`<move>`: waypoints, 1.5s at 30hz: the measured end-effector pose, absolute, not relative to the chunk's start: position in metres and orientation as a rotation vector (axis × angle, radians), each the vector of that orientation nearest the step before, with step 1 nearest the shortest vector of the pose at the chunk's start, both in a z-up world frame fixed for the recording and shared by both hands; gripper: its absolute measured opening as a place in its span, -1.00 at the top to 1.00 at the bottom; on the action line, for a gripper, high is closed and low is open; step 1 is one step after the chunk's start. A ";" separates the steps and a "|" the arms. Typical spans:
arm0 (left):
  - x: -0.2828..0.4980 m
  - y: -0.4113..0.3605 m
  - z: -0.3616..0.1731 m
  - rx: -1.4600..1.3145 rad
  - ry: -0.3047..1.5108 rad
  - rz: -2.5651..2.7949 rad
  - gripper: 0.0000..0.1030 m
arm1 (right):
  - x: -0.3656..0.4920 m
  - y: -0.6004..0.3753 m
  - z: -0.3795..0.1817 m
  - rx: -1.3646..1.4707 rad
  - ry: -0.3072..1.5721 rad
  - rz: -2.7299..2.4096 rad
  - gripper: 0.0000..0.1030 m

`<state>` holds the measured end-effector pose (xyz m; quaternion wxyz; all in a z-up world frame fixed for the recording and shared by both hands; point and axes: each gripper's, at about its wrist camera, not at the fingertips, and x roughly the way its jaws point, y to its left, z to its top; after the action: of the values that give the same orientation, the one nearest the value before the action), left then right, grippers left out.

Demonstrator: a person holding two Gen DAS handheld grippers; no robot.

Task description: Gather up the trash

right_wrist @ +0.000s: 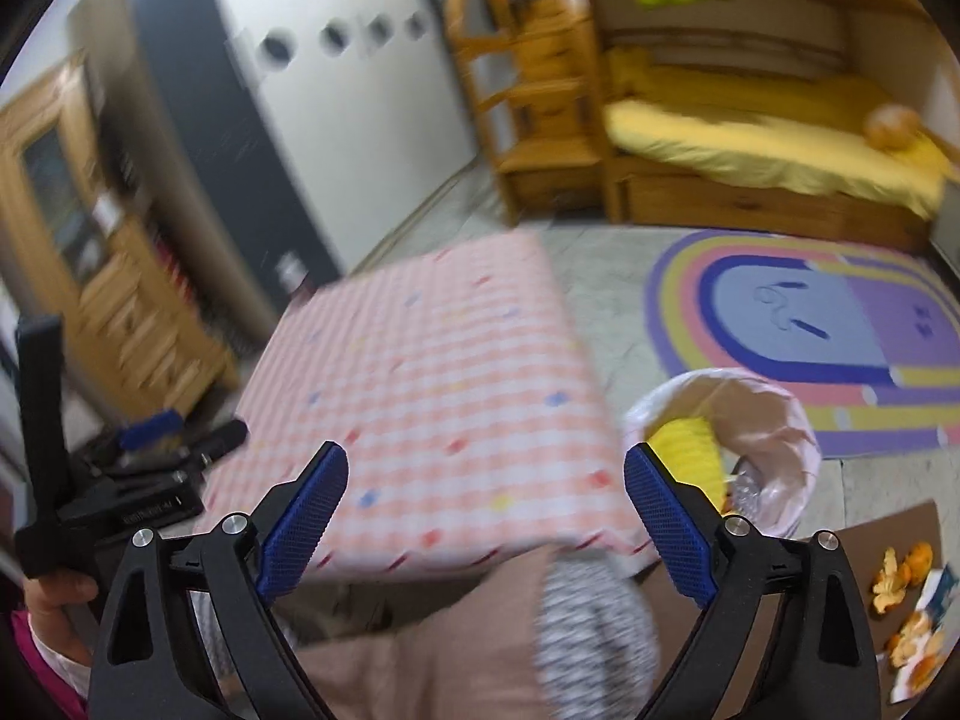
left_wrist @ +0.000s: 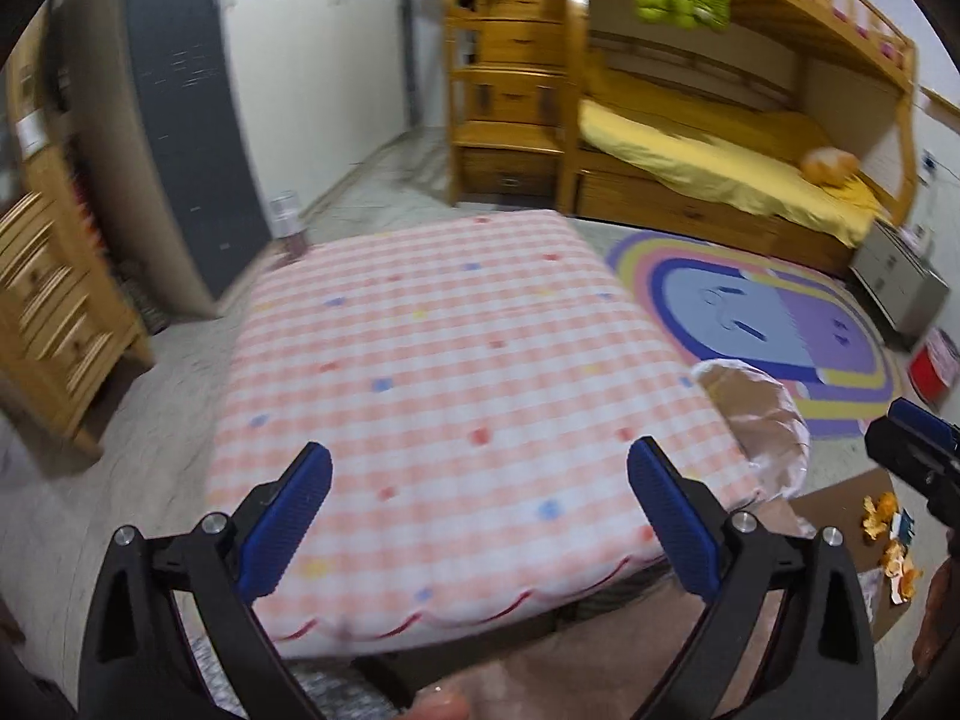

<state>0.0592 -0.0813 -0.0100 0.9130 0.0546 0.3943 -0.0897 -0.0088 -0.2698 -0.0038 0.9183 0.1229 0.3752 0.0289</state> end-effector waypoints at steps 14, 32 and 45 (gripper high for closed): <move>-0.001 0.001 0.021 0.124 0.743 0.013 -0.86 | -0.032 -0.184 0.041 0.035 0.715 0.094 -0.79; 0.002 -0.011 -0.003 0.132 0.803 -0.013 -0.86 | -0.034 -0.195 0.017 0.046 0.767 0.028 -0.79; 0.008 -0.018 -0.015 0.149 0.840 -0.028 -0.86 | -0.029 -0.201 0.005 0.052 0.785 0.025 -0.79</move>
<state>0.0079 -0.0184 -0.0153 0.9103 0.0723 0.4074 -0.0135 -0.0287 -0.2015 0.0053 0.9235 0.0253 0.3825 0.0121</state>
